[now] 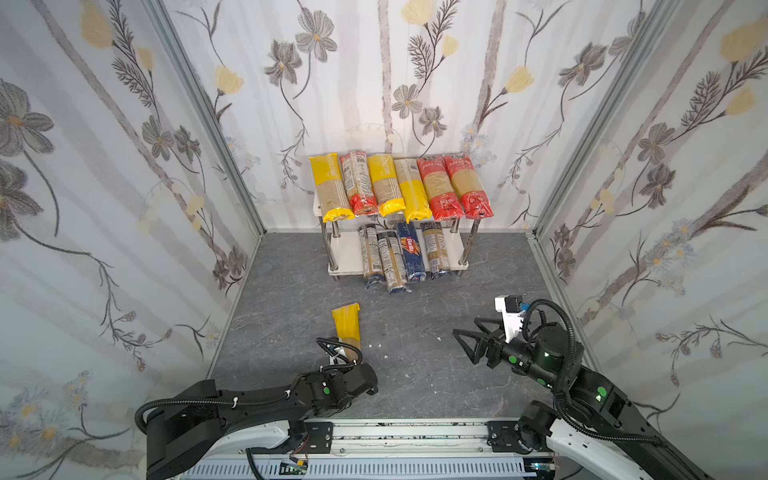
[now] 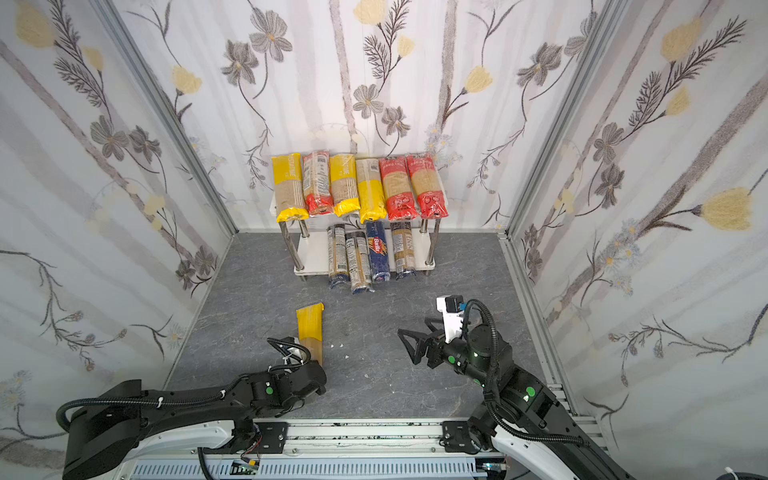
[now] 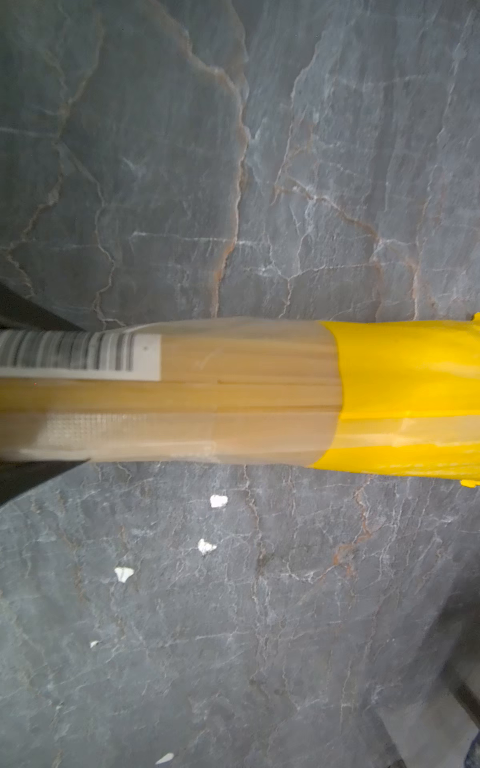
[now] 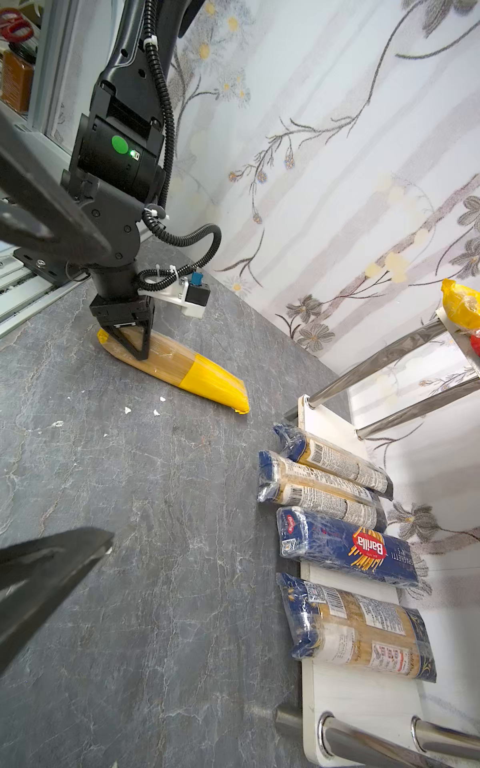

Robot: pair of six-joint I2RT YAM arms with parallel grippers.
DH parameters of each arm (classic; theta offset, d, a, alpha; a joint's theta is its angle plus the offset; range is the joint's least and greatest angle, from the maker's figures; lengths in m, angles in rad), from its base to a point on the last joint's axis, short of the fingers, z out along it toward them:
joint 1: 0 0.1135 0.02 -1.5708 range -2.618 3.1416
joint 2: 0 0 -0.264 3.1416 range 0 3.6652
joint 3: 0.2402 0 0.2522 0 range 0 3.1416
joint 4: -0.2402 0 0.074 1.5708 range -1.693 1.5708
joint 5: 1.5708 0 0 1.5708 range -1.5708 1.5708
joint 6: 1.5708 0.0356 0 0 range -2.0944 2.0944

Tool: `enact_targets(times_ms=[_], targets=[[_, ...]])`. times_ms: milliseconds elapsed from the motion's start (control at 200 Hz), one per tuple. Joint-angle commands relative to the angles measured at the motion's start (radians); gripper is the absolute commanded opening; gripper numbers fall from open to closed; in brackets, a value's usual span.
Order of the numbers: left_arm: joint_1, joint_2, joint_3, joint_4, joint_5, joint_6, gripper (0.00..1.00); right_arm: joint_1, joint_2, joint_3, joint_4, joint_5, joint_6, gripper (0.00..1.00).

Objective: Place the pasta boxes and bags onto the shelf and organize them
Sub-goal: 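Tilt the pack upright and carry it toward the lower shelf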

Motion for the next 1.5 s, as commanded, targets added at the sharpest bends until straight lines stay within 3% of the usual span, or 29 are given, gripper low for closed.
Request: enact_targets(times_ms=[0, 310, 480, 949, 1294, 1494], targets=[[-0.002, -0.036, 0.004, -0.069, 0.105, 0.051, 0.00, 0.000, 0.010, 0.007, 0.014, 0.023, -0.001, 1.00], [-0.002, -0.008, 0.153, -0.108, 0.017, 0.179, 0.00, 0.000, 0.036, 0.021, 0.026, 0.031, -0.027, 1.00], [-0.002, -0.004, 0.199, -0.153, -0.020, 0.181, 0.00, -0.002, 0.036, 0.024, 0.023, 0.032, -0.035, 1.00], [-0.002, -0.235, 0.214, -0.314, -0.041, 0.160, 0.00, -0.008, 0.065, 0.028, 0.041, 0.025, -0.042, 1.00], [0.011, -0.168, 0.334, -0.321, -0.165, 0.259, 0.00, -0.008, 0.071, 0.045, 0.044, 0.021, -0.035, 1.00], [0.104, -0.116, 0.412, -0.298, -0.193, 0.366, 0.00, -0.008, 0.083, 0.058, 0.043, 0.024, -0.040, 1.00]])
